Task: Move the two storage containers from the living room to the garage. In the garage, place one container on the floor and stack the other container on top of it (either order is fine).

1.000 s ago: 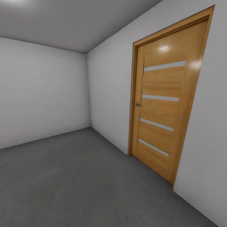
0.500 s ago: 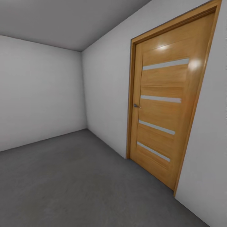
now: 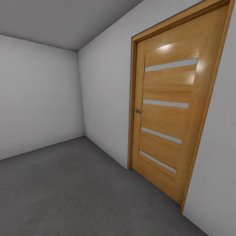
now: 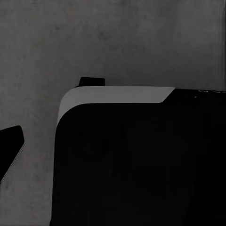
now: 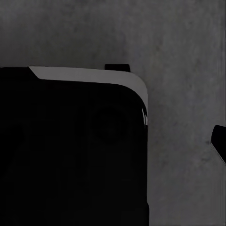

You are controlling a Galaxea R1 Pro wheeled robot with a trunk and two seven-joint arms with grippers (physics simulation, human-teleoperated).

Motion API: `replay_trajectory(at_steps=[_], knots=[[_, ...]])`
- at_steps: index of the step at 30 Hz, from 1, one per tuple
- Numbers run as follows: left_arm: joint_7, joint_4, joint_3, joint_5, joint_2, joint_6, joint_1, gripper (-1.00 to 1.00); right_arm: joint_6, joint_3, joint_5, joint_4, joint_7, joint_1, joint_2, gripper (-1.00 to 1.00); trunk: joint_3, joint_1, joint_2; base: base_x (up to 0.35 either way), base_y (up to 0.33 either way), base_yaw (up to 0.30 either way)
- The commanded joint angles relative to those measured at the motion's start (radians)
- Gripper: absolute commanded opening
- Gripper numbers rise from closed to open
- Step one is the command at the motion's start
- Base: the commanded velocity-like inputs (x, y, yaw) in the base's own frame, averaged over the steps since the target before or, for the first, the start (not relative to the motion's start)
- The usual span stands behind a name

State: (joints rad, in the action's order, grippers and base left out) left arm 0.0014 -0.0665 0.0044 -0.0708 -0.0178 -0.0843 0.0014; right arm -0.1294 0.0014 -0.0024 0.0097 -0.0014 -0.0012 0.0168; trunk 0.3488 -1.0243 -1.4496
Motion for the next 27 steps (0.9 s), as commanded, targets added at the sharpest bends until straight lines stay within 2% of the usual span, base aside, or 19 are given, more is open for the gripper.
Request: replay_trajectory(at_steps=[1, 10, 18, 27], knots=[[0.000, -0.001, 0.000, -0.007, 0.000, -0.002, 0.000, 1.00, -0.005, 0.000, 0.000, 0.001, 0.000, 0.000, 0.000, 1.00, 0.001, -0.001, 0.000, 0.322, 0.000, -0.029], [0.000, -0.001, -0.001, -0.007, -0.001, -0.002, 0.000, 1.00, -0.005, -0.001, -0.001, 0.001, 0.000, 0.000, 0.000, 1.00, 0.001, -0.001, 0.000, 0.322, 0.000, -0.186], [0.000, -0.001, 0.000, -0.007, -0.001, -0.002, 0.000, 1.00, -0.004, 0.000, -0.001, 0.001, 0.000, 0.000, 0.000, 1.00, 0.001, -0.001, 0.000, 0.322, 0.012, -0.029], [0.000, -0.001, 0.000, -0.007, -0.001, -0.002, 0.000, 1.00, -0.004, 0.000, -0.002, 0.001, 0.000, 0.000, 0.000, 1.00, 0.001, -0.001, 0.000, 0.322, 0.132, -0.002]])
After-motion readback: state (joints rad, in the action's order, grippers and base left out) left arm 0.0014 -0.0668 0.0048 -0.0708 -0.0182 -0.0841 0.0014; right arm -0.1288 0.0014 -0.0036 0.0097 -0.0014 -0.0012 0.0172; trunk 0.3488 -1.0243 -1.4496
